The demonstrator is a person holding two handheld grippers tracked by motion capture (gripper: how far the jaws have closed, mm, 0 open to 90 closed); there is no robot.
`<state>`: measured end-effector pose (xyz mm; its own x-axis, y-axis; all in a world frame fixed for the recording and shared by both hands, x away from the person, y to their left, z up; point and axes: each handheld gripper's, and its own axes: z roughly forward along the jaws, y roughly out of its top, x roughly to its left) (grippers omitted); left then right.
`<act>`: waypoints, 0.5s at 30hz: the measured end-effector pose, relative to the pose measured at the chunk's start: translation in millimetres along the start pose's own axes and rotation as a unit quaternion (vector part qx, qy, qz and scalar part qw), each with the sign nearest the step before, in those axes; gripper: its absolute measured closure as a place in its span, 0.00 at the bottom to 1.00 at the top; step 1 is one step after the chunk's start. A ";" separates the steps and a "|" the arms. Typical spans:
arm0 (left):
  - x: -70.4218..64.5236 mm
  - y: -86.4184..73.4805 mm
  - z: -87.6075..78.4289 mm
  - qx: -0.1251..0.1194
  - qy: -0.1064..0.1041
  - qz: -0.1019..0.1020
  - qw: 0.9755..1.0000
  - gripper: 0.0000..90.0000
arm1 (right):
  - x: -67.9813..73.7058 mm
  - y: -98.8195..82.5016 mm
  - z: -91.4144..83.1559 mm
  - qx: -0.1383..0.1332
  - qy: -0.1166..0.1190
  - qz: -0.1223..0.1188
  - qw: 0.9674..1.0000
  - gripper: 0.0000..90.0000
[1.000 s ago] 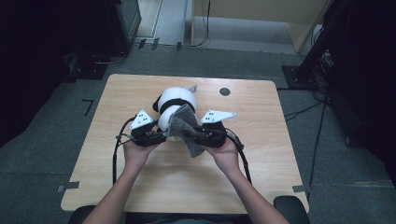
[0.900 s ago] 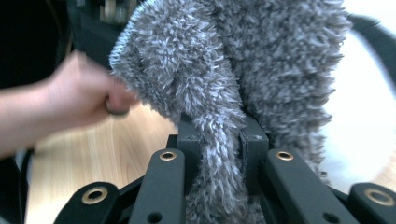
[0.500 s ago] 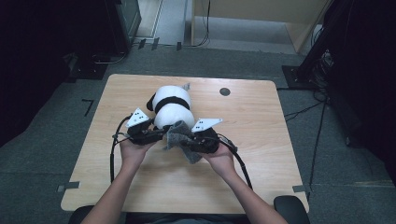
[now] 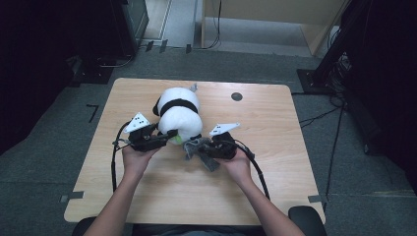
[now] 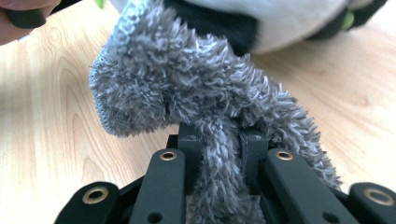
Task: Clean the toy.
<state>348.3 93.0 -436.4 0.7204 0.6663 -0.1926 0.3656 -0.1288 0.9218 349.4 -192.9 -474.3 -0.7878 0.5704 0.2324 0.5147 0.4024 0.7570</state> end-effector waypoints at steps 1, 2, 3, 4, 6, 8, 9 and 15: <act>0.3 -0.2 0.2 0.001 -0.001 0.002 1.000 0.49 | -2.6 -1.3 0.6 0.002 -0.001 0.005 1.000 0.85; 0.3 -0.4 0.4 0.003 -0.003 0.003 1.000 0.49 | -4.5 -2.4 1.0 0.005 -0.006 0.007 1.000 0.85; 0.1 -0.4 0.5 0.004 -0.003 0.004 1.000 0.49 | -6.5 -3.4 0.8 0.008 -0.011 0.009 1.000 0.85; -0.2 -0.3 0.5 0.005 -0.003 0.008 1.000 0.49 | -7.6 -3.8 0.3 0.010 -0.014 0.011 1.000 0.85; -1.1 -0.3 0.3 0.003 0.000 0.015 1.000 0.49 | -10.5 -4.1 -2.1 0.010 -0.025 0.013 1.000 0.85; -0.8 -0.1 -0.4 -0.002 0.001 0.015 1.000 0.49 | -14.1 -4.1 -6.5 0.006 -0.035 0.015 0.999 0.85; -0.1 0.0 -0.9 -0.003 0.002 0.015 1.000 0.49 | -15.1 -4.1 -8.0 0.004 -0.038 0.017 0.999 0.85; 4.3 -0.1 -3.8 -0.001 0.014 0.014 1.000 0.48 | -26.0 -3.3 -21.7 -0.003 -0.070 0.022 0.997 0.85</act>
<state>349.1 98.6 -436.0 0.7130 0.6832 -0.1577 0.3449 -0.1459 0.9272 360.9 -224.6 -469.6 -0.7088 0.6826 0.1780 0.5453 0.3701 0.7521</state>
